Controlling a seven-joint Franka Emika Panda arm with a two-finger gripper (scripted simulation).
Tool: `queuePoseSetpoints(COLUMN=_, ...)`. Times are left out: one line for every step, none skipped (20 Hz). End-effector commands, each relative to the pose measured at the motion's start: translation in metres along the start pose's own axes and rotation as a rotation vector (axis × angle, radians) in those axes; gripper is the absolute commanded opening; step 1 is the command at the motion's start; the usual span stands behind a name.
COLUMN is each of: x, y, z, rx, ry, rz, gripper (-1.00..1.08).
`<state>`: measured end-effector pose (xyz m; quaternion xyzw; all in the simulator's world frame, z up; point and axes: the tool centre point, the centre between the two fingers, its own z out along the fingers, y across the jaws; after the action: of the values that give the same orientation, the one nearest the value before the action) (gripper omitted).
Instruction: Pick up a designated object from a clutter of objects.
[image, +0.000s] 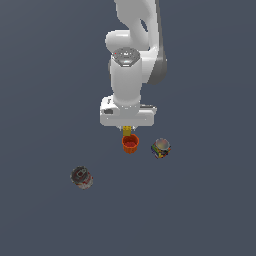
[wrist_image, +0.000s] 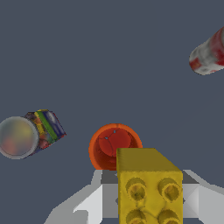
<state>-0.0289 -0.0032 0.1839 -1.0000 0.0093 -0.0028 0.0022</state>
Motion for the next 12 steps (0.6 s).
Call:
queuePoseSetpoints(x=0.01, y=0.019, z=-0.022, rx=0.0, ry=-0.001, rz=-0.001, gripper=-1.0)
queuePoseSetpoints(x=0.014, y=0.026, z=-0.031, rx=0.0, ry=-0.001, rz=-0.001, gripper=-1.0)
queuePoseSetpoints(x=0.018, y=0.033, z=-0.04, rx=0.0, ry=-0.001, rz=-0.001, gripper=-1.0)
queuePoseSetpoints(x=0.022, y=0.04, z=-0.048, rx=0.0, ry=-0.002, rz=-0.001, gripper=-1.0)
queuePoseSetpoints(x=0.026, y=0.048, z=-0.057, rx=0.0, ry=-0.002, rz=-0.001, gripper=-1.0)
queuePoseSetpoints(x=0.031, y=0.055, z=-0.066, rx=-0.001, ry=-0.002, rz=-0.002, gripper=-1.0)
queuePoseSetpoints(x=0.035, y=0.062, z=-0.074, rx=-0.001, ry=-0.002, rz=-0.002, gripper=-1.0)
queuePoseSetpoints(x=0.039, y=0.068, z=-0.082, rx=-0.001, ry=-0.002, rz=-0.002, gripper=-1.0)
queuePoseSetpoints(x=0.043, y=0.074, z=-0.09, rx=-0.002, ry=-0.003, rz=-0.002, gripper=-1.0)
queuePoseSetpoints(x=0.046, y=0.081, z=-0.097, rx=-0.002, ry=-0.003, rz=-0.002, gripper=-1.0)
queuePoseSetpoints(x=0.05, y=0.087, z=-0.104, rx=-0.002, ry=-0.003, rz=-0.002, gripper=-1.0)
queuePoseSetpoints(x=0.054, y=0.092, z=-0.111, rx=-0.002, ry=-0.003, rz=-0.003, gripper=-1.0)
